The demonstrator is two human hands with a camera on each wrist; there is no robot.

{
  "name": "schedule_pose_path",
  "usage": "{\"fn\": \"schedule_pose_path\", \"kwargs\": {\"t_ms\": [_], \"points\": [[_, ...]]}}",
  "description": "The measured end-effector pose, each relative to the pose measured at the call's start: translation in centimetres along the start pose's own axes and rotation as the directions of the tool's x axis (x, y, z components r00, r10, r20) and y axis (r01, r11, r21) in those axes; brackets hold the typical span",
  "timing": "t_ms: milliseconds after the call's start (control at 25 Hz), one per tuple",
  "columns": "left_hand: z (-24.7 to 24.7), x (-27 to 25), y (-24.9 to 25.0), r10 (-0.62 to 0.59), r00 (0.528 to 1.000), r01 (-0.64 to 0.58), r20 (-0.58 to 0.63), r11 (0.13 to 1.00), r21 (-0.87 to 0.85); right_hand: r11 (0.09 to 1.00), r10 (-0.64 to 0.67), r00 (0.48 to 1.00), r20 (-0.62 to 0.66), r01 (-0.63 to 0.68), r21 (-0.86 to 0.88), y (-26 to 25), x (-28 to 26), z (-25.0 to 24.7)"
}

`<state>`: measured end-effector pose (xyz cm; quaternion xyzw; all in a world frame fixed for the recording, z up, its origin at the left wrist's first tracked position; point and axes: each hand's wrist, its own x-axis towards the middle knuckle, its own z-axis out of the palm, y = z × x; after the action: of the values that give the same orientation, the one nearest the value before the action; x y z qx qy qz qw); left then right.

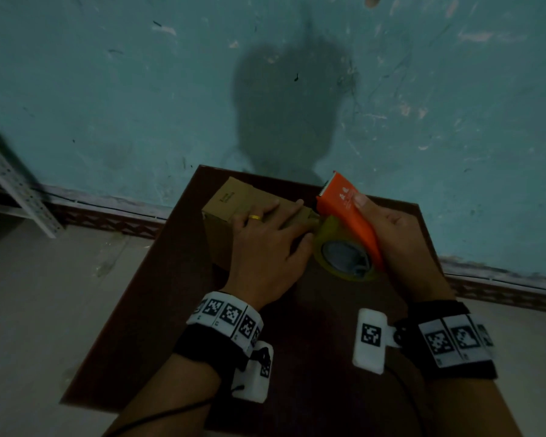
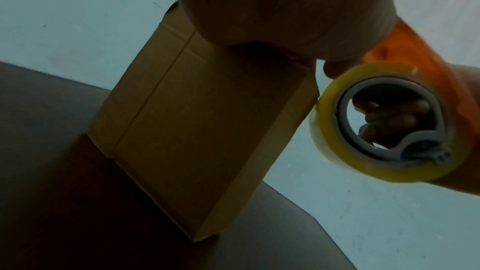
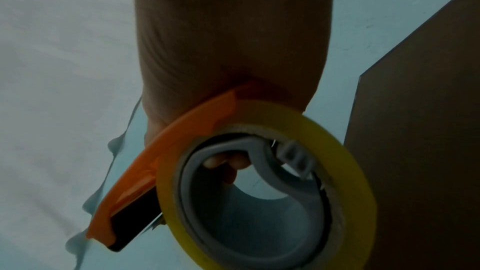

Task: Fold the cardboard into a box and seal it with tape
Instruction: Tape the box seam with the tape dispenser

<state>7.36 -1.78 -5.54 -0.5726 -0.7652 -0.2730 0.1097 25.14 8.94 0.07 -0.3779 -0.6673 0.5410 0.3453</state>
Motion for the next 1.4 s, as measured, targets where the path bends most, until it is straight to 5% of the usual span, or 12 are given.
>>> {"fn": "schedule_pose_path", "kwargs": {"t_ms": [520,920,1080,1200,1400], "points": [[-0.5,0.3,0.8,-0.058,0.997,0.063,0.054,0.994,-0.09,1.0,-0.02,0.999,-0.049,0.02,-0.008,-1.1,-0.3,-0.9],[-0.3,1.3,2.4,0.019,0.978,-0.09,-0.21,0.938,-0.336,0.999,-0.038,0.999,-0.028,0.039,0.024,-1.9,-0.7,-1.7],[-1.7,1.7,2.8,0.191,0.927,-0.26,-0.323,0.947,-0.186,0.997,-0.038,0.999,-0.03,0.04,0.064,-2.7,-1.1,-2.5],[-3.1,2.3,2.1,0.193,0.909,-0.219,-0.37,0.975,-0.028,0.999,-0.032,0.999,-0.016,0.032,0.002,-3.3,-1.4,-3.3],[-4.2,3.1,0.9,0.113,0.969,-0.159,-0.221,0.966,-0.202,0.995,0.026,1.0,0.016,-0.024,-0.101,-3.3,-1.7,-3.1]]}}
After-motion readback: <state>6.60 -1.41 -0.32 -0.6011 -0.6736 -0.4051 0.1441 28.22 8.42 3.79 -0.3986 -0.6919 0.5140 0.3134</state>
